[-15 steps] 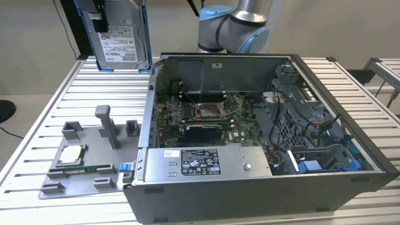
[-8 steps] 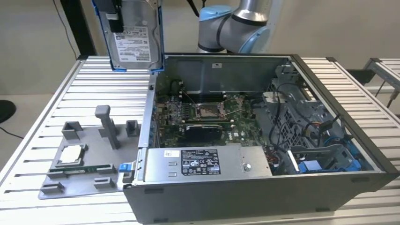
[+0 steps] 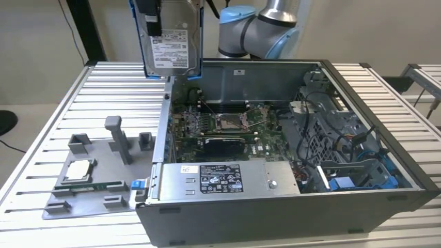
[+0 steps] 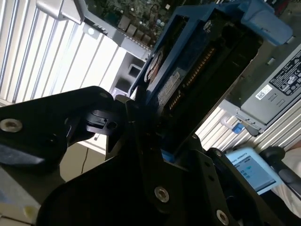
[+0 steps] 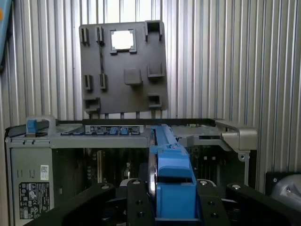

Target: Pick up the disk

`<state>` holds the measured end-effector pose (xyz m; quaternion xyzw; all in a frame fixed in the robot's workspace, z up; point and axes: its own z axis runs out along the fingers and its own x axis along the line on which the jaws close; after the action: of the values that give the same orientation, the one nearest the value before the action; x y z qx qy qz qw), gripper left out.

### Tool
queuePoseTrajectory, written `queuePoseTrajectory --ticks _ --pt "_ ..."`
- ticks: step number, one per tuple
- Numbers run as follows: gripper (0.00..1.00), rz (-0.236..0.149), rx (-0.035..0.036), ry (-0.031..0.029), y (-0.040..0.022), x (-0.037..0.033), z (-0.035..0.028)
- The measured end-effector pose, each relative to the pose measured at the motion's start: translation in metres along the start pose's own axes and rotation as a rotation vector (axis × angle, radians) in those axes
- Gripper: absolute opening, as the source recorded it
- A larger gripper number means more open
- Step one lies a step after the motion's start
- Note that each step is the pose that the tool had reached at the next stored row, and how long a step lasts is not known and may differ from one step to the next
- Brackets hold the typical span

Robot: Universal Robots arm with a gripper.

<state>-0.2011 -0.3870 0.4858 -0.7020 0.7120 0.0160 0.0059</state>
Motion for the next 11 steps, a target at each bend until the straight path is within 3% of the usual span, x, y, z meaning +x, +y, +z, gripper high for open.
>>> queuePoseTrajectory --ticks 11 --pt "0.0 0.0 0.0001 -0.0001 -0.049 -0.0007 -0.0005"
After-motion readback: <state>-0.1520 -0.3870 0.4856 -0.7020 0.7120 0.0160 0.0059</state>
